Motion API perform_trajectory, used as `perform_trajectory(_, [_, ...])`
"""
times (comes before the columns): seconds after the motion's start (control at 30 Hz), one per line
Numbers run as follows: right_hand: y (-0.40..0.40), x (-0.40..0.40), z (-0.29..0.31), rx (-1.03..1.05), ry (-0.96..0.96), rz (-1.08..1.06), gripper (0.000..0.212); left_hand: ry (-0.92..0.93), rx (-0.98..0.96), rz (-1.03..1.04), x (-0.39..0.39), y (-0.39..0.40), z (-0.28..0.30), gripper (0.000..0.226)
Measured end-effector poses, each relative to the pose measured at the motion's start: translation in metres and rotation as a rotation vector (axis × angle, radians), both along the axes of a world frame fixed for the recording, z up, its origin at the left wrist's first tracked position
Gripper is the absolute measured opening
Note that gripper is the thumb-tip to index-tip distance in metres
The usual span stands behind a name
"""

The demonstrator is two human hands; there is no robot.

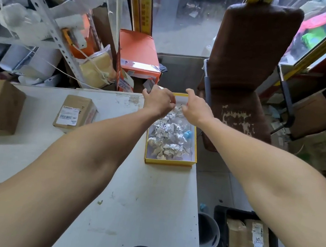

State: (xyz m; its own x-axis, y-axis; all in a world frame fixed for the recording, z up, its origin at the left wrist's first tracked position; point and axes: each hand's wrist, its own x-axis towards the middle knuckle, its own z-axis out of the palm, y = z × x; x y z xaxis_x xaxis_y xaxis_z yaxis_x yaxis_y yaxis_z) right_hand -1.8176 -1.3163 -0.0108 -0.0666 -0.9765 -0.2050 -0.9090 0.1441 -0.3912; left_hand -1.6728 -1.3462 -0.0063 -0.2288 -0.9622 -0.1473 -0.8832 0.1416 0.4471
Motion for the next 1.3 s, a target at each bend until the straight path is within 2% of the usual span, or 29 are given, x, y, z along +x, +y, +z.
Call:
perform_trajectory(0.27, [-0.005,-0.002,-0.008,0.018,-0.010,-0.006,0.054,-0.022,-0.018,-0.048,0.000,-0.008,-0.015,0.023])
perform_trajectory(0.4, [-0.003,0.001,-0.006,0.027,-0.002,0.006,0.051,-0.022,-0.035,-0.055,-0.001,-0.006,-0.013,0.023])
perform_trajectory(0.67, [0.012,0.013,0.010,0.050,0.038,0.068,0.042,-0.175,0.015,-0.096,0.019,0.013,-0.003,0.021])
perform_trajectory(0.83, [0.034,0.025,0.025,0.056,0.070,0.106,0.037,-0.305,0.037,-0.153,0.041,0.043,0.016,0.035])
perform_trajectory(0.97, [0.059,0.046,0.031,0.082,0.093,0.144,0.044,-0.304,0.075,-0.152,0.061,0.078,0.021,0.060])
perform_trajectory(1.1, [0.087,0.085,0.030,0.074,0.098,0.228,0.037,-0.330,0.100,-0.105,0.096,0.117,0.019,0.068])
perform_trajectory(1.3, [0.132,0.154,0.026,0.097,0.071,0.291,0.043,-0.342,0.154,-0.004,0.169,0.184,0.011,0.073])
